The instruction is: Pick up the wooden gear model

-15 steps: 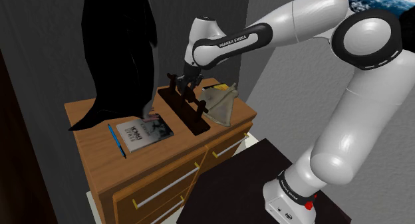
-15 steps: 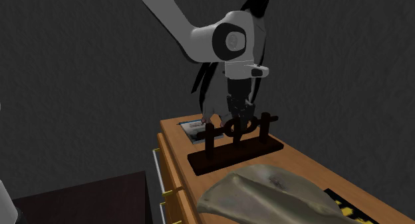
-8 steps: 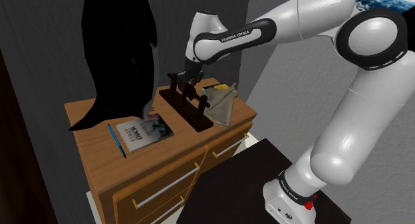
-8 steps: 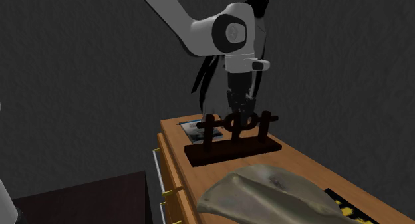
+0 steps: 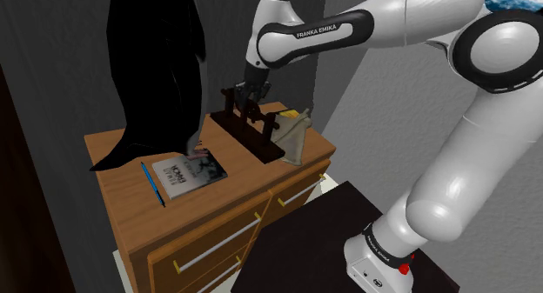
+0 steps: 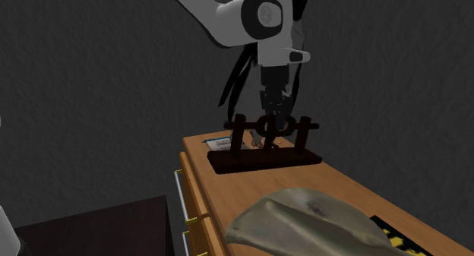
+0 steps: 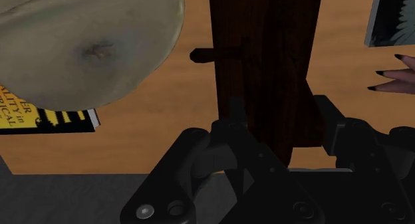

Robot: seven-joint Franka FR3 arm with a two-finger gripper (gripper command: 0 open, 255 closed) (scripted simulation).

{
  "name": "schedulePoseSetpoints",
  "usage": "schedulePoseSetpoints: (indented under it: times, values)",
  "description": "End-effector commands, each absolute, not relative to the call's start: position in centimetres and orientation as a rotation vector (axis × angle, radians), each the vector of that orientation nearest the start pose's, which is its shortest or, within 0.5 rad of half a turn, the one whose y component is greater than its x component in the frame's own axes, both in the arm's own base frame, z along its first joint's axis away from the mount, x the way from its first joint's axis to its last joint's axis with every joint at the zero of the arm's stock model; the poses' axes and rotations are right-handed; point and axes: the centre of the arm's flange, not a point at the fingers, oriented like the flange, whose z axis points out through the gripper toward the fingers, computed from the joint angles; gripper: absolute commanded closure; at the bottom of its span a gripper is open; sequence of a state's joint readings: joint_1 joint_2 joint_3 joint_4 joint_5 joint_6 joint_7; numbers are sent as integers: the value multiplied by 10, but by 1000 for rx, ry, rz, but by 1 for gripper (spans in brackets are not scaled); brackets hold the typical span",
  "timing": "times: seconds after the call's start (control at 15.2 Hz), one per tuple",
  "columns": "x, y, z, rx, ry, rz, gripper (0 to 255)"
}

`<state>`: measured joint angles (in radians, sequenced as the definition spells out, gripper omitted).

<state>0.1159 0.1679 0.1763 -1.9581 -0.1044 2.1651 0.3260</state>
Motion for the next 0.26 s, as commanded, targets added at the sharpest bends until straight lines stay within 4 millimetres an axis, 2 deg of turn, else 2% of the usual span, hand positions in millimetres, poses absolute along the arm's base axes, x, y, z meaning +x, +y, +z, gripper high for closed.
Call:
schedulePoseSetpoints:
  times: [0.0,0.2]
  values:
    - [573,165,408,-3183,-31,-95,255]
    - [573,165,414,-3183,-31,-95,255]
